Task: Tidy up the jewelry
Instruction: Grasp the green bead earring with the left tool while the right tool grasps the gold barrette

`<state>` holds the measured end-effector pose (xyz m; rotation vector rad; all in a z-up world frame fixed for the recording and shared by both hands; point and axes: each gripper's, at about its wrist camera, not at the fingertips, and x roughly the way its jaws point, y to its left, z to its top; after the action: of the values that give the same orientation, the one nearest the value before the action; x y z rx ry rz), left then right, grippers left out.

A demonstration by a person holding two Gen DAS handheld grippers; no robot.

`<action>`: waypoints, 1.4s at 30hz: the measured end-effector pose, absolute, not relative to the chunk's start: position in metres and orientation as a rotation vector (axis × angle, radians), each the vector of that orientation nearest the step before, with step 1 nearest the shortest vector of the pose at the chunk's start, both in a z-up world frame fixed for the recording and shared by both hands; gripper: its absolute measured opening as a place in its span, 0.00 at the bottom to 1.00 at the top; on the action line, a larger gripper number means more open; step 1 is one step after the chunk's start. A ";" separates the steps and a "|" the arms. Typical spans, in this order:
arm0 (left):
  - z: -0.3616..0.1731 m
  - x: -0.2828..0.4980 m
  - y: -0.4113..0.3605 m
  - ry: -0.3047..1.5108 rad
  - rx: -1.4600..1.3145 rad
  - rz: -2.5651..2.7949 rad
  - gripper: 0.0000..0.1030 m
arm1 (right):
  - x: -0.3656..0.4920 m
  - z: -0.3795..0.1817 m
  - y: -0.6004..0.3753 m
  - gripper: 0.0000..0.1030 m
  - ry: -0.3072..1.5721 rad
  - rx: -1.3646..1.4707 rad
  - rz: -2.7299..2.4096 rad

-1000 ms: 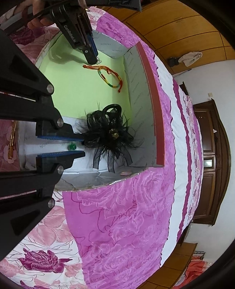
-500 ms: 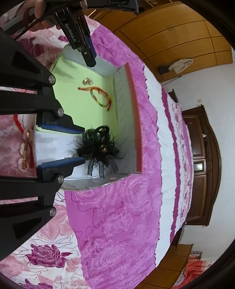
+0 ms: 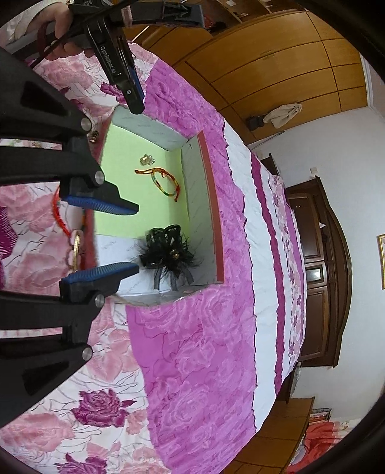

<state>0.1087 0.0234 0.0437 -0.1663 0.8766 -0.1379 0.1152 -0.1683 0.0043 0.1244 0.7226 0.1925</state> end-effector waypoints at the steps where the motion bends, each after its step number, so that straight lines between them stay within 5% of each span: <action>1: 0.043 0.107 0.024 0.879 -0.167 -0.138 0.29 | 0.112 0.003 -0.170 0.36 0.723 0.126 0.189; 11: 0.020 0.094 0.028 0.928 -0.161 -0.116 0.30 | 0.095 -0.020 -0.183 0.43 0.773 0.146 0.160; 21: -0.005 0.092 0.032 0.975 -0.136 -0.085 0.29 | 0.099 -0.052 -0.178 0.60 0.857 0.153 0.134; 42: -0.034 0.107 0.019 0.996 -0.047 -0.100 0.27 | 0.104 -0.067 -0.179 0.63 0.897 0.172 0.128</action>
<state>0.1068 0.0188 -0.0335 -0.0473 0.9964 -0.1004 0.1043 -0.1794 -0.0671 0.1715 0.8966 0.1279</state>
